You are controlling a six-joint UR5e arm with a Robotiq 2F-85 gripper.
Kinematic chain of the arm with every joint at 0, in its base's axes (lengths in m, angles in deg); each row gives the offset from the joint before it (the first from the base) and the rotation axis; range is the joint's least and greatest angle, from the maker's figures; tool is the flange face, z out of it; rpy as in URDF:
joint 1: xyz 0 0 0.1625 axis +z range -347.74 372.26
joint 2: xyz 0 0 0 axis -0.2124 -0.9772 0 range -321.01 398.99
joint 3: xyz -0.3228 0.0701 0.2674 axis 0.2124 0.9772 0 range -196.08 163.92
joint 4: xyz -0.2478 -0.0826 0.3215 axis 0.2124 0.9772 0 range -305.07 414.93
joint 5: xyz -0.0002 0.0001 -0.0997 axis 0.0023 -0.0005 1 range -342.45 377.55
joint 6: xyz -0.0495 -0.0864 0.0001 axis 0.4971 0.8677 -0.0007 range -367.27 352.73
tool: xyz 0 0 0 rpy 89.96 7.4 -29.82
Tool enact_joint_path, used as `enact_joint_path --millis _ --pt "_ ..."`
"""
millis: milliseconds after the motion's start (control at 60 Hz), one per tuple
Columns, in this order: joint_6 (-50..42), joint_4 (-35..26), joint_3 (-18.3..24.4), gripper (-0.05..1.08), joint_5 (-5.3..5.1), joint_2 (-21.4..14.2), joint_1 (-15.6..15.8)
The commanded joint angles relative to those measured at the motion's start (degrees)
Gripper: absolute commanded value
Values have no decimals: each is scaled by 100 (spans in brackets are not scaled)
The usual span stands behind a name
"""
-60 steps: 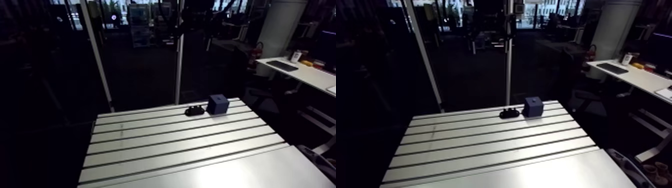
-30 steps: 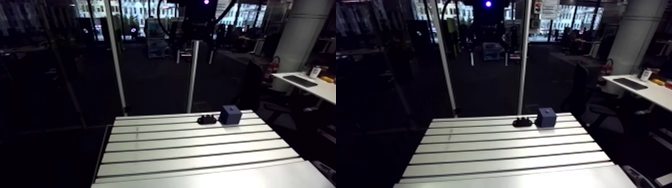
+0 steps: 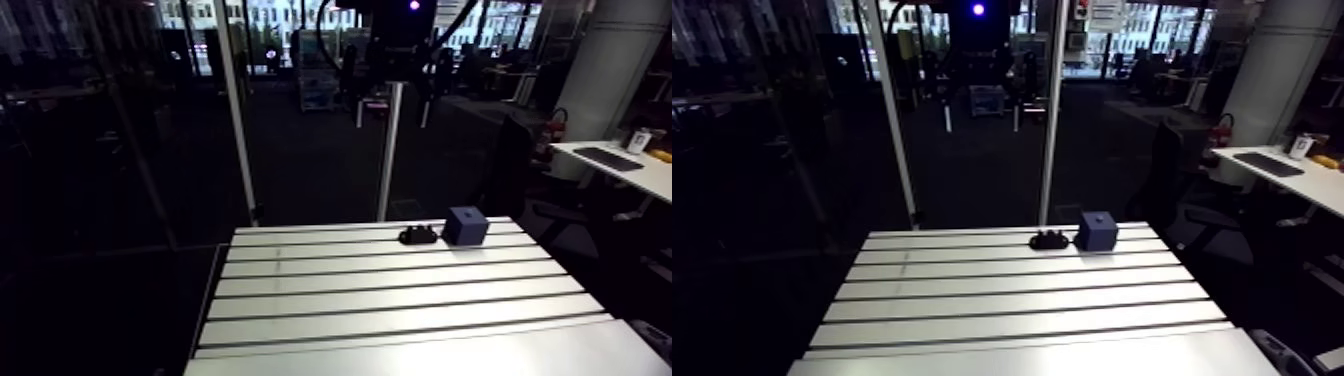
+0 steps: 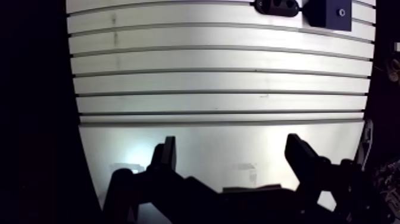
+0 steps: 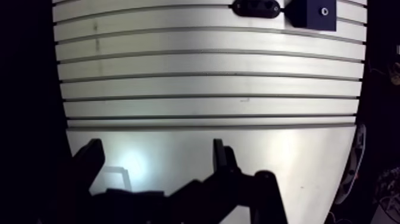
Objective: Pick up the M10 bolt and insert it into the hole until fully seated.
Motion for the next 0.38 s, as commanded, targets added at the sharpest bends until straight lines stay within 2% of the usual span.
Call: enact_joint_path --millis 17,383 --pt "5 96 8 1 2 19 15" --pt "5 104 42 1 0 170 51"
